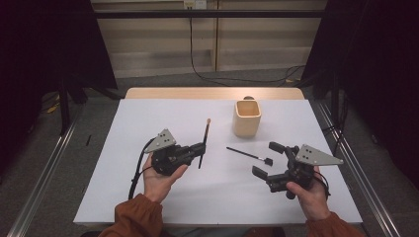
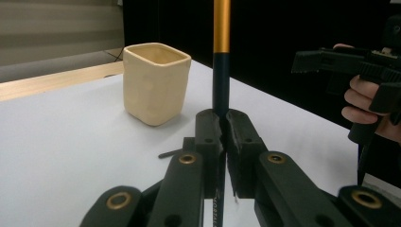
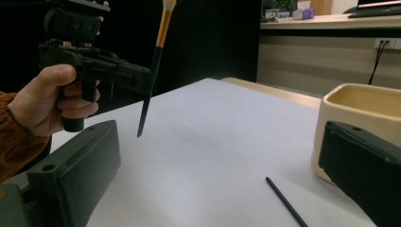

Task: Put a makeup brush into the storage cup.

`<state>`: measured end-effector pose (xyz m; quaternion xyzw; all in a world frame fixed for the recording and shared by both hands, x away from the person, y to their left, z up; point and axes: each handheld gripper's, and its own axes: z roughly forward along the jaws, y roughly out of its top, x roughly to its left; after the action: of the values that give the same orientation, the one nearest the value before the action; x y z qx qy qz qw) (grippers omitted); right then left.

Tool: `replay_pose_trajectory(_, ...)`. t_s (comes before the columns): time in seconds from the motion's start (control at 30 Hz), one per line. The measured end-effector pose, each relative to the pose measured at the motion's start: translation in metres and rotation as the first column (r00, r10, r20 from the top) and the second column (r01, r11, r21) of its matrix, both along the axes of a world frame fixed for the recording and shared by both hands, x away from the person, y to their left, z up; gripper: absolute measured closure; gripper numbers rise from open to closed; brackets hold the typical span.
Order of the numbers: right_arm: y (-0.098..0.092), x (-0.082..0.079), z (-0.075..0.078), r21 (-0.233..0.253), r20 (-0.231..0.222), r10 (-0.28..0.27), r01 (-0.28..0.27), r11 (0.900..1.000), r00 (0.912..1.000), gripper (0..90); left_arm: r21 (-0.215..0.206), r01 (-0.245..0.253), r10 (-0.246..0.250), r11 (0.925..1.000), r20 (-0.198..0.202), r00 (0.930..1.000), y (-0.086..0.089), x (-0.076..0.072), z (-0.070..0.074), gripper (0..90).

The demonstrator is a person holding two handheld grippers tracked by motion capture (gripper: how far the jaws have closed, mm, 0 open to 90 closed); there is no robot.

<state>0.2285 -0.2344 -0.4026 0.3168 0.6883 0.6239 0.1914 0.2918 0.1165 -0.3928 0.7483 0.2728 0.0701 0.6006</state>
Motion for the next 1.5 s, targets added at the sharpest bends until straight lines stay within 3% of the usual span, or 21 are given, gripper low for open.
replay_pose_trajectory(0.1,0.005,0.004,0.004,0.019,-0.006,0.020,-0.020,1.000,0.9998,0.0,-0.008,0.007,-0.007,0.9999,0.000,1.0000,-0.004,-0.001,0.001,84.3)
replay_pose_trajectory(0.17,0.010,0.008,0.008,0.010,-0.011,0.065,-0.065,0.998,0.9978,0.0,-0.002,0.017,-0.017,0.9999,0.006,0.9998,-0.006,-0.002,0.001,84.3)
replay_pose_trajectory(0.3,0.022,0.011,0.016,0.003,-0.008,0.094,-0.094,0.996,0.9956,0.0,-0.003,0.016,-0.016,0.9999,0.005,0.9999,-0.008,-0.003,0.001,84.3)
replay_pose_trajectory(0.47,0.035,0.018,0.024,0.009,0.015,0.088,-0.088,0.996,0.9960,0.0,-0.012,0.021,-0.021,0.9997,-0.004,0.9998,-0.013,-0.001,0.001,84.3)
replay_pose_trajectory(0.53,0.040,0.023,0.030,0.024,-0.001,0.103,-0.103,0.994,0.9947,0.3,-0.007,0.023,-0.023,0.9997,0.001,0.9997,-0.017,0.000,0.003,84.3)
replay_pose_trajectory(0.63,0.047,0.029,0.037,0.022,0.012,0.124,-0.124,0.992,0.9923,0.3,-0.017,0.035,-0.035,0.9993,0.006,0.9994,-0.023,0.000,0.006,84.3)
replay_pose_trajectory(0.77,0.052,0.035,0.038,0.024,0.022,0.141,-0.141,0.990,0.9898,0.5,-0.008,0.048,-0.048,0.9988,0.004,0.9988,-0.028,0.000,0.004,84.3)
replay_pose_trajectory(0.93,0.060,0.039,0.034,0.020,-0.001,0.167,-0.167,0.986,0.9860,0.0,-0.005,0.059,-0.059,0.9982,-0.001,0.9982,-0.033,-0.002,-0.001,84.3)
replay_pose_trajectory(1.07,0.062,0.044,0.037,0.011,-0.003,0.171,-0.171,0.985,0.9852,4.3,-0.005,0.067,-0.067,0.9978,-0.006,0.9978,-0.037,-0.004,-0.005,84.3)
replay_pose_trajectory(1.27,0.068,0.051,0.041,-0.008,0.016,0.177,-0.177,0.984,0.9841,18.4,-0.005,0.063,-0.063,0.9980,-0.007,0.9980,-0.040,-0.005,-0.008,84.3)
replay_pose_trajectory(1.5,0.069,0.055,0.037,-0.005,-0.012,0.188,-0.188,0.982,0.9820,29.0,-0.007,0.061,-0.061,0.9981,-0.001,0.9981,-0.040,-0.007,-0.008,84.3)
